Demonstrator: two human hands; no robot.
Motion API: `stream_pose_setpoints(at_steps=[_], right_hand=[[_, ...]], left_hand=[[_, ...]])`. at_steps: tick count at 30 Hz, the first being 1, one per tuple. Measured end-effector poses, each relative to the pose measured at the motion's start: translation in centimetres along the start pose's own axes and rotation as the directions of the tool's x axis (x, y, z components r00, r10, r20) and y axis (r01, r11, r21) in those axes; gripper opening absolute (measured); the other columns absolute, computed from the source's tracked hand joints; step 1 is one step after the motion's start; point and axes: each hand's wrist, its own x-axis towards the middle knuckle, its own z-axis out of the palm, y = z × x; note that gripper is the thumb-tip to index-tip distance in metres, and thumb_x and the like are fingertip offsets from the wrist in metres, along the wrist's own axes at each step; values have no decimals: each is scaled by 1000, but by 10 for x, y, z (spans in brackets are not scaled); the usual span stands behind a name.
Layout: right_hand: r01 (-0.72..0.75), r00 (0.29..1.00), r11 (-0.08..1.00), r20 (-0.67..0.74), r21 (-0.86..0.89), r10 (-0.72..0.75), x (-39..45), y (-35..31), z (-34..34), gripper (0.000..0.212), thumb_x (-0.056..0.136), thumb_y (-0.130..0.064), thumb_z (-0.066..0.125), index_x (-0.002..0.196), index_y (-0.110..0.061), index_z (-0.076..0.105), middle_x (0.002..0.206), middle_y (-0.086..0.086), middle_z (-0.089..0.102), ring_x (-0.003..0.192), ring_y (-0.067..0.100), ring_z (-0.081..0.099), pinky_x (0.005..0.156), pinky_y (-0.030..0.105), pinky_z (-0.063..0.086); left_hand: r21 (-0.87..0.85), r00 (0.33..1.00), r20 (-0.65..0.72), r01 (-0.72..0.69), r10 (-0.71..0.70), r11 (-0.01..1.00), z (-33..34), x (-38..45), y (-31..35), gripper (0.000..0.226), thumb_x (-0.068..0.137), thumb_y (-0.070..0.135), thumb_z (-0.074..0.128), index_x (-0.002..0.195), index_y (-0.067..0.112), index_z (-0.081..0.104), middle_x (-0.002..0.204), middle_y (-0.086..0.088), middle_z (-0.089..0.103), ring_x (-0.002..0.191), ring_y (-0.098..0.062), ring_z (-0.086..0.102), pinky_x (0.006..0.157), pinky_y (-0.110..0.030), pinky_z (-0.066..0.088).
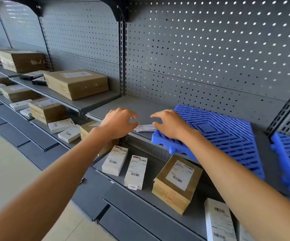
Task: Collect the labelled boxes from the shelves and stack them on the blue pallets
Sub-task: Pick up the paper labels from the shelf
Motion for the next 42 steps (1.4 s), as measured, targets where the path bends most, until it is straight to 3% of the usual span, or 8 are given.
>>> stream_pose_setpoints(at_steps=[6,14,20,26,32,38,42], right_hand=[[-75,995,997,70,17,74,16,0,6,36,98,-30,59,134,-26,61,143,6,56,124,26,56,103,40,46],[-155,981,988,115,-26,157,30,-7,11,35,95,-32,63,129,-28,65,145,0,54,132,23,49,107,39,38],[-161,978,985,125,-59,167,31,-12,11,21,92,-30,65,110,-25,74,132,-2,63,116,21,59,94,35,43],[-160,983,987,88,-27,162,30,-14,12,10,89,-21,67,90,-24,76,121,-4,69,116,18,58,102,39,42],[-216,968,976,126,-13,215,32,-10,13,27,89,-29,71,116,-23,72,132,-2,63,120,18,56,91,28,39],[-205,971,979,125,16,202,32,-10,14,13,90,-25,70,101,-23,76,125,-2,66,117,19,58,90,31,41],[-211,974,977,97,34,207,32,-11,16,11,91,-25,69,101,-24,75,122,-4,68,107,16,62,88,31,45]], left_hand=[[-27,995,97,20,-17,999,18,10,-21,35,96,43,62,125,25,67,128,1,64,113,-20,59,89,-34,48],[-124,996,73,-43,52,991,29,20,-44,28,93,47,65,112,28,72,117,6,65,102,-15,59,84,-34,53],[-159,994,55,-82,92,984,38,27,-52,17,90,46,69,97,31,72,102,11,63,91,-11,58,64,-20,41],[-281,997,3,-73,77,957,45,34,-58,11,90,34,73,84,25,74,90,14,65,83,-9,61,71,-30,55],[-347,998,22,-46,57,937,48,39,-56,22,89,48,69,92,27,71,90,12,67,83,-7,62,72,-30,54],[-335,997,30,-55,69,941,52,39,-59,9,89,34,73,90,26,76,92,11,69,83,-8,63,80,-39,59],[-400,999,8,-26,32,916,52,36,-60,4,90,26,73,87,25,76,90,11,70,84,-8,64,79,-34,58]])
